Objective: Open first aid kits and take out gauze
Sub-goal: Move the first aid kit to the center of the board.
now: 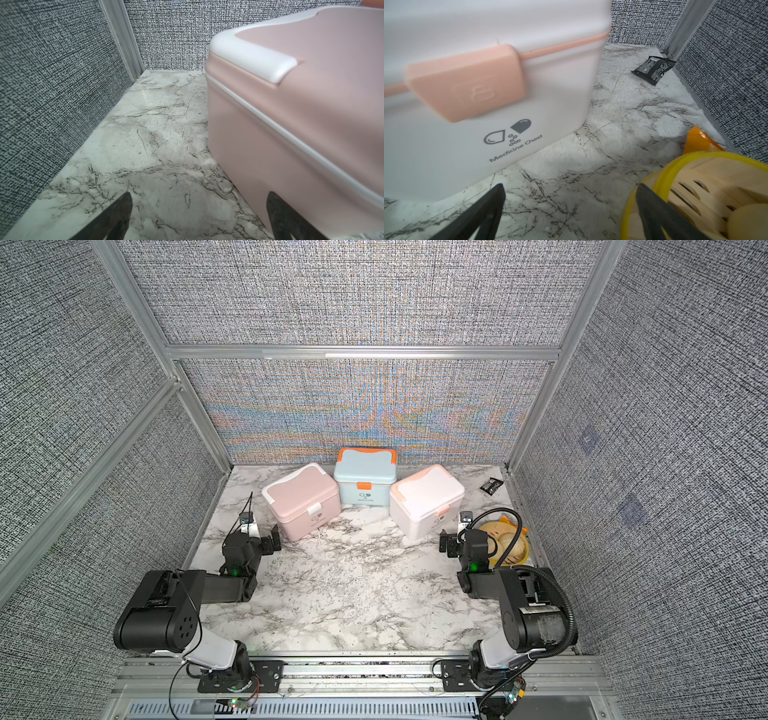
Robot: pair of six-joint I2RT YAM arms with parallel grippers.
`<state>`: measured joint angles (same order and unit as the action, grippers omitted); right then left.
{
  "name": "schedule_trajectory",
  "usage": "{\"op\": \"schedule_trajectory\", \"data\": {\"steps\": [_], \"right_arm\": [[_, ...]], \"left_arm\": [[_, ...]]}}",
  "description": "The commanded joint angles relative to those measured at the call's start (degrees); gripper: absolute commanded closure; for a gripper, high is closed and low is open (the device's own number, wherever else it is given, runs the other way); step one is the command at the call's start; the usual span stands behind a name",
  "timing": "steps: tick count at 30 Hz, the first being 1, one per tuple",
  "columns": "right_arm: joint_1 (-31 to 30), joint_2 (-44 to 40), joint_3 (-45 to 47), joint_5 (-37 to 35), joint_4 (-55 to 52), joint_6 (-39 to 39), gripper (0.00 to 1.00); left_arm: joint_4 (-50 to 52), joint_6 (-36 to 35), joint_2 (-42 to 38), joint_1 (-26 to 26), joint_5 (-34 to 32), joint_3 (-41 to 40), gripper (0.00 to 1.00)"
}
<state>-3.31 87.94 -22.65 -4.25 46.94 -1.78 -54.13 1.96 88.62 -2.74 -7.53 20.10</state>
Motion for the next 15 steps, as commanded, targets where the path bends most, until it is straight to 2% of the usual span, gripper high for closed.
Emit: {"op": "schedule_trajectory", "data": {"steps": [1,9,11,13,15], "right_arm": [[-0.05,-0.02,-0.09,-0.69,1.32,0.10,0.01],[0.00,0.03,-0.11,-0.69,1.41,0.20,0.01],[0.04,-0.12,-0.01,-0.67,1.55,0.10,0.01],[-0.11,-0.70,1.02,0.44,3.35,-0.58,0.01],[-0.77,-4.32,1.43,-0.19,0.79,-1.15,0.01]], "left_arm": [[-1.29,-0.02,0.01,0.09,0.04,0.39,0.00],[-1.01,-0.50,-0.40,-0.02,1.15,0.37,0.00],[2.31,-1.57,-3.09,-0.52,1.96,0.97,0.00],[5.96,-1.26,-7.14,-0.89,-0.34,0.88,0.00],[6.91,-1.43,-11.22,-1.14,-0.44,-0.36,0.00]]}}
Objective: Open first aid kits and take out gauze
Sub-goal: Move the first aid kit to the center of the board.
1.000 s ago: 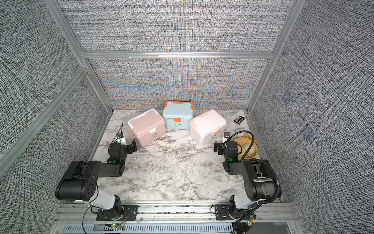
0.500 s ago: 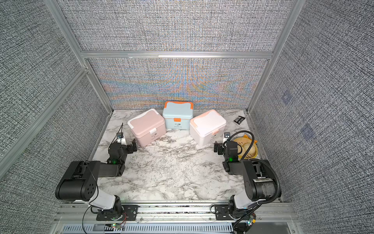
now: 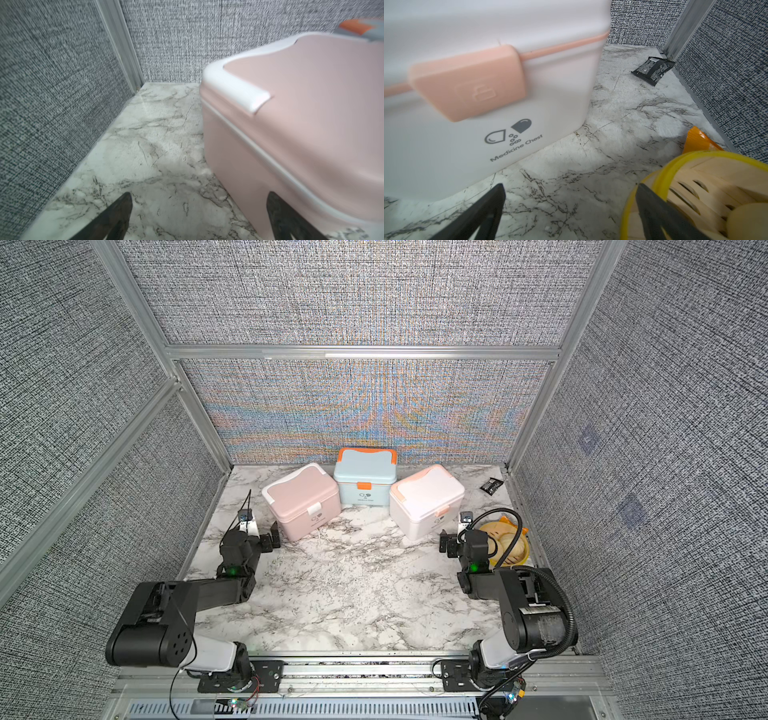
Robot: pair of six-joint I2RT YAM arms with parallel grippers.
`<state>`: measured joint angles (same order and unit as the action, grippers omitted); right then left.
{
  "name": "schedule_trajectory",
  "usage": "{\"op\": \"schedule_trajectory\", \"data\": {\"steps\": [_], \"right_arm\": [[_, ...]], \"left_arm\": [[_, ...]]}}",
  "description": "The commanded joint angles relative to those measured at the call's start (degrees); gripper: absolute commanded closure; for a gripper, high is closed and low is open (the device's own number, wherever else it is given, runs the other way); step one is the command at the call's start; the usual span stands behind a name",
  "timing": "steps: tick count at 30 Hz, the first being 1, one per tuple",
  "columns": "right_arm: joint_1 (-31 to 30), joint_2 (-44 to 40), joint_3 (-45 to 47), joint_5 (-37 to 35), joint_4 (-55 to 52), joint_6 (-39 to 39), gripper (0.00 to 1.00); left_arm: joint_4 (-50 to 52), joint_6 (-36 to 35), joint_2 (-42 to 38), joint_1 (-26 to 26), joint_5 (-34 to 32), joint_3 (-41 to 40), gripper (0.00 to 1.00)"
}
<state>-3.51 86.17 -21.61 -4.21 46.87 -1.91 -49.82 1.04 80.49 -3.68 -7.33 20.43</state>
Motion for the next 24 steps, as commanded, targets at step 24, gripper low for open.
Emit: {"op": "schedule_trajectory", "data": {"steps": [24], "right_arm": [[-5.98,-54.89,-20.24,9.50,-58.94,17.76,0.01]], "left_arm": [[41.66,24.10,-35.77,-4.70,7.65,15.97,0.00]]}}
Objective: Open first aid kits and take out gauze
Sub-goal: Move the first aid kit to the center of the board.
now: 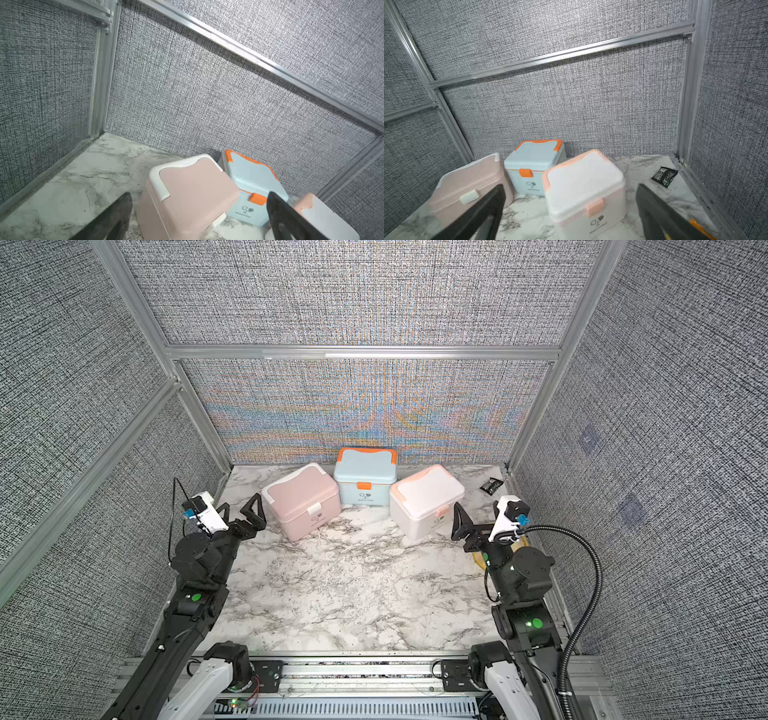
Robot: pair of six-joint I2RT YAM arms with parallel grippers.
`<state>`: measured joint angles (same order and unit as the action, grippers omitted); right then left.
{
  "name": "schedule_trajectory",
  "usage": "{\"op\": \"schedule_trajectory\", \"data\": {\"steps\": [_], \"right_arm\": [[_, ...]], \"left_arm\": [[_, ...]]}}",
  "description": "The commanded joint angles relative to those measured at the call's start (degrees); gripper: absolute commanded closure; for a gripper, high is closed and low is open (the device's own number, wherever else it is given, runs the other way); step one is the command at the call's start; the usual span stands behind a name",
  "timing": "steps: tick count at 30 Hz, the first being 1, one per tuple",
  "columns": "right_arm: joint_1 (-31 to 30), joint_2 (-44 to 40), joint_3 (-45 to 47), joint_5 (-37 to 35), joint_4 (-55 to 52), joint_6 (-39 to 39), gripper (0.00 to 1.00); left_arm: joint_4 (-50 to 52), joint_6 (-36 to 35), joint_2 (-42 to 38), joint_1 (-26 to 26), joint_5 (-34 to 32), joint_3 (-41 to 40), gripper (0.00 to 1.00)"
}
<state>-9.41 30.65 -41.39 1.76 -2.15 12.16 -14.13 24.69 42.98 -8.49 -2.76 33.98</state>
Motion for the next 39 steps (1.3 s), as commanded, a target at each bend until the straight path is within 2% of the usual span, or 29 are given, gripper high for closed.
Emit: {"op": "schedule_trajectory", "data": {"steps": [1,3,7,10,14,18,22,26,29,33,39], "right_arm": [[-0.13,1.21,0.05,3.73,-9.68,5.18,0.01],[0.00,2.81,1.28,5.01,-8.20,9.25,0.01],[0.08,7.34,0.77,13.14,-5.32,10.37,0.01],[-0.06,11.83,0.65,19.32,-3.09,10.44,0.01],[-0.34,16.38,-0.03,25.08,-1.01,10.59,0.01],[-1.35,19.68,-1.51,26.95,-2.01,9.50,0.01],[-2.80,22.11,-2.84,27.59,-3.06,8.44,0.01],[-4.67,24.15,-4.18,26.92,-4.69,7.06,0.01],[-5.74,25.67,-4.99,26.45,-5.39,6.52,0.01],[-7.25,27.29,-5.61,25.58,-5.93,5.87,0.01],[-9.12,29.19,-6.38,24.51,-6.03,5.81,0.01]], "left_arm": [[7.47,-1.19,3.38,0.14,4.34,4.04,0.00],[8.40,-4.42,8.07,0.19,8.13,7.66,0.00],[12.46,-3.40,21.11,0.67,10.47,16.91,0.00],[17.27,-4.19,33.15,0.69,14.04,26.61,0.00],[27.13,-5.28,48.99,1.55,16.21,43.81,0.00],[38.96,-7.68,64.07,2.07,18.56,61.46,0.00],[51.49,-9.70,76.56,3.00,18.22,76.74,0.00],[60.65,-13.22,84.68,3.41,23.39,86.56,0.00],[60.04,-14.57,83.69,3.34,26.75,83.24,0.00],[52.84,-13.66,75.60,3.36,28.59,70.32,0.00],[44.23,-10.32,65.12,2.43,32.52,55.33,0.00]]}}
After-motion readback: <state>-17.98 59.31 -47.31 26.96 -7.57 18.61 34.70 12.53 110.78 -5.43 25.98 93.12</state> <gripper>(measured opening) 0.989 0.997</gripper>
